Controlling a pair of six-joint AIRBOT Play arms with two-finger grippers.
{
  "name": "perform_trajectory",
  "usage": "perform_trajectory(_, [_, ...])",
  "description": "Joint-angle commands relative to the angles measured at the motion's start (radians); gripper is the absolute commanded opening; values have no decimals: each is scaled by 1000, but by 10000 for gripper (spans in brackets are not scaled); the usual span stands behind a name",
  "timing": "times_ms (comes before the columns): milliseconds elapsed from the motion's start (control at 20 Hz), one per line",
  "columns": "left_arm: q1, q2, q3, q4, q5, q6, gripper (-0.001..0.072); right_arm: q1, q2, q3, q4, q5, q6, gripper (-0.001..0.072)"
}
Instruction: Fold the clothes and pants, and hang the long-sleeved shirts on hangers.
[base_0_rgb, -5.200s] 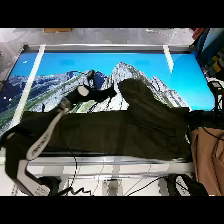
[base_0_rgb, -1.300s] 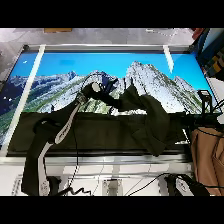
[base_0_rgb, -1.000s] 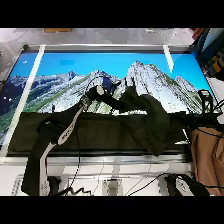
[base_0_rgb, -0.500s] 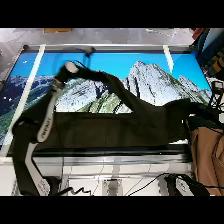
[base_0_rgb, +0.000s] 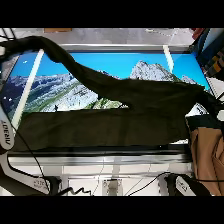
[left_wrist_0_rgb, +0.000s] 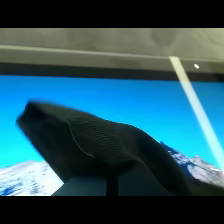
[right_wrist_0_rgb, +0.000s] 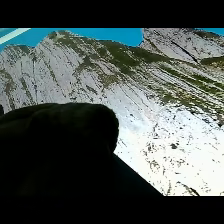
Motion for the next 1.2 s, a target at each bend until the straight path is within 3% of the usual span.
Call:
perform_trajectory(0, [107, 18, 0, 102, -161, -15, 20, 0, -89, 34, 5, -37, 76, 41])
perform_trajectory(250, [160, 16, -49, 418, -515, -45, 21, 0, -303, 196, 5, 51, 81, 41])
perform_trajectory(400, [165, 16, -54, 552, -592, -45, 21, 2, -405, 273, 4, 90, 80, 42])
perform_trajectory(600, [165, 16, -54, 582, -511, -49, 22, 48, -477, 303, 3, 74, 80, 42])
perform_trajectory(850, [140, 21, -53, 571, -208, -253, 21, 143, -502, 354, 3, -92, 80, 42])
perform_trajectory(1100, [134, 18, -66, 572, -122, -262, 20, 159, -575, 427, 4, -250, 80, 43])
perform_trajectory(1150, [134, 16, -95, 572, -123, -262, 20, 162, -595, 434, 4, -262, 80, 89])
